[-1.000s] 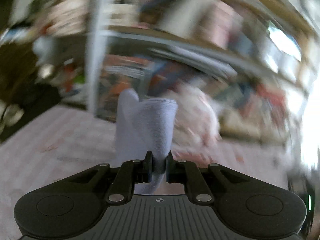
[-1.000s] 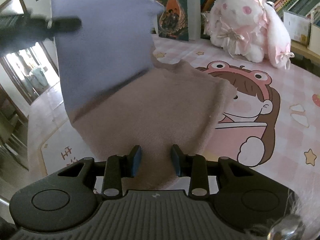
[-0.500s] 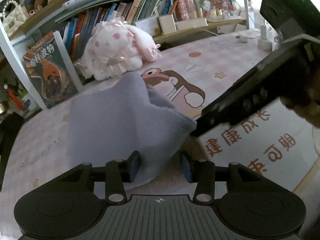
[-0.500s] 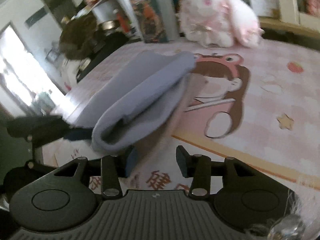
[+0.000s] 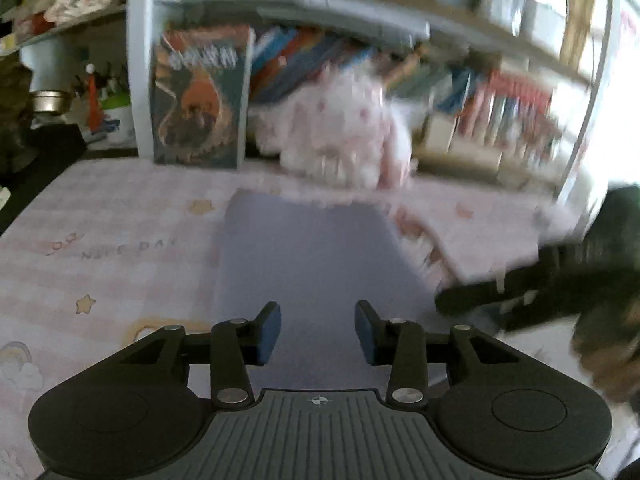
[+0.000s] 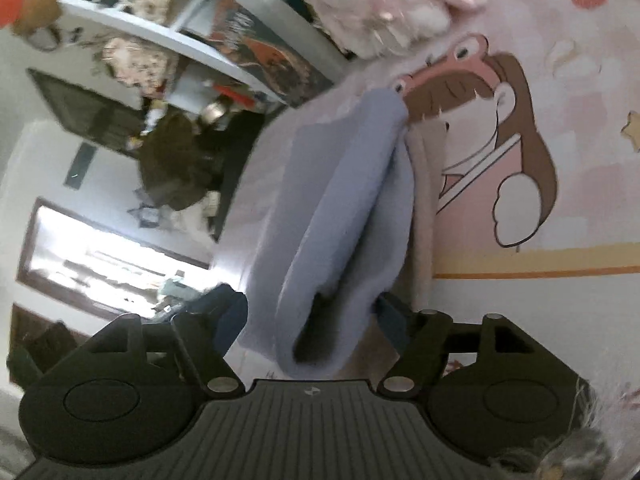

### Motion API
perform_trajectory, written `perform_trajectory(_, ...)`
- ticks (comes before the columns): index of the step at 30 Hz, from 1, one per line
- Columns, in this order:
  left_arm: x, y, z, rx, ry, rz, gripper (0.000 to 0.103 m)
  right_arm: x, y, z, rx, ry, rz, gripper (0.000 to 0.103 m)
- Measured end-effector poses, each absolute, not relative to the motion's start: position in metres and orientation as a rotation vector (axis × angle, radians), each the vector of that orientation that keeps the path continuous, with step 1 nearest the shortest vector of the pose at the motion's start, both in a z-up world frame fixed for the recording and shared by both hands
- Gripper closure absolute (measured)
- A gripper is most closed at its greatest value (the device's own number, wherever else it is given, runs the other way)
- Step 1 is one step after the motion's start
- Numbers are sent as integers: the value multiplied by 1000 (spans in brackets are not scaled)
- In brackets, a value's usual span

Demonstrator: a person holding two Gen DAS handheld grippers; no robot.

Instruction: Fold clothes

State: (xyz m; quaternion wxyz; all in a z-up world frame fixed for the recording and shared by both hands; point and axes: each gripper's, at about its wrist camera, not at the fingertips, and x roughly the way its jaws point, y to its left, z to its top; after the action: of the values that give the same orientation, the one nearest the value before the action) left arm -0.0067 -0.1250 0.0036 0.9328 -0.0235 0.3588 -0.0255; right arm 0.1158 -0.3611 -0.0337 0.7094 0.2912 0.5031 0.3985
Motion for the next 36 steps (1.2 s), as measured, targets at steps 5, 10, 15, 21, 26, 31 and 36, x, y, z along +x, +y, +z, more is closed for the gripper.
perform_trajectory(5,-14,-126,-21,-50,786,-30,65,103,-336,-10,478,1003,843,87)
perform_trajectory(10,-11,-119,-22,-67,815,-52,65,67,-339,8,330,878,940,88)
perform_trajectory(15,-8,-129,-20,21,828,-73,62,95,-351,-34,405,1035,741,84)
perform_trajectory(21,-10,-117,4,-1,744,-85,62,96,-355,-18,386,966,759,63)
perform_trajectory(26,3,-100,11,-61,709,-65,62,114,-345,-11,413,959,736,56)
perform_trajectory(31,16,-100,-6,-57,750,-63,62,117,-333,-15,387,996,686,81)
perform_trajectory(36,20,-98,-9,-56,784,-39,62,89,-347,15,430,723,879,103)
